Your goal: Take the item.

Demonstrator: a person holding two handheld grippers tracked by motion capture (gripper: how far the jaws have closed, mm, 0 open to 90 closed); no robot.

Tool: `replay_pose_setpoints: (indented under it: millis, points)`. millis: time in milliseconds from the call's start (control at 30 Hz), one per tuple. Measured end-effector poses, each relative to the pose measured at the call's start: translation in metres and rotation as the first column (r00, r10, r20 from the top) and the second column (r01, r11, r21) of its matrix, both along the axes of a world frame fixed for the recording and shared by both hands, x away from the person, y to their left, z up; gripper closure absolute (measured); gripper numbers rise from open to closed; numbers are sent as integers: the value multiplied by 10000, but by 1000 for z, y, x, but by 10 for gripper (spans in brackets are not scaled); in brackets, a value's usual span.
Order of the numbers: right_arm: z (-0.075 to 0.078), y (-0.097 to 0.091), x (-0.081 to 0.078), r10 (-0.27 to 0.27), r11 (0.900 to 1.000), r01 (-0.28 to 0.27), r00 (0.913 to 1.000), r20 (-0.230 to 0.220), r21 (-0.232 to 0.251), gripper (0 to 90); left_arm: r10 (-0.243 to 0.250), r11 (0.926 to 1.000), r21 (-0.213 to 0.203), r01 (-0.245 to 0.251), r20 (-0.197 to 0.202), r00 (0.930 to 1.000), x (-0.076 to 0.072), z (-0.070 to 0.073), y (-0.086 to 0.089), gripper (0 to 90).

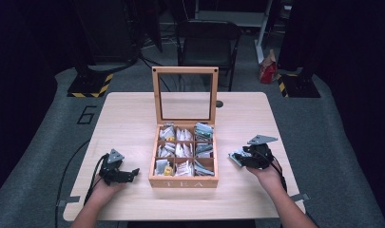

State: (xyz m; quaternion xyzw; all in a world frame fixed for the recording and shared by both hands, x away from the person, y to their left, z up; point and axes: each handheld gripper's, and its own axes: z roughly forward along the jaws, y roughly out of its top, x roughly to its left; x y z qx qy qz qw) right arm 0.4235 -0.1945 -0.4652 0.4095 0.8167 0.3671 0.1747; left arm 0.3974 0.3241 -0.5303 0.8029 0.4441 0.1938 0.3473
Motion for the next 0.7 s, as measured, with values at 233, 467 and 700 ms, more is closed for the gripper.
replay_pose_setpoints:
  millis: [233, 467, 700]
  points:
    - [2, 1, -8, 105, 9999, -105, 9999, 39, 44, 501, -5, 10000, 5, 5, -4, 10000, 0, 0, 0, 71]
    - [0, -1, -19, 323, 9993, -325, 9994, 83, 175, 525, -8, 10000, 7, 8, -2, 10000, 0, 0, 0, 71]
    - [-10, 2, -27, 239, 9997, -238, 9996, 128, -71, 525, 0, 10000, 2, 0, -3, 10000, 0, 0, 0, 71]
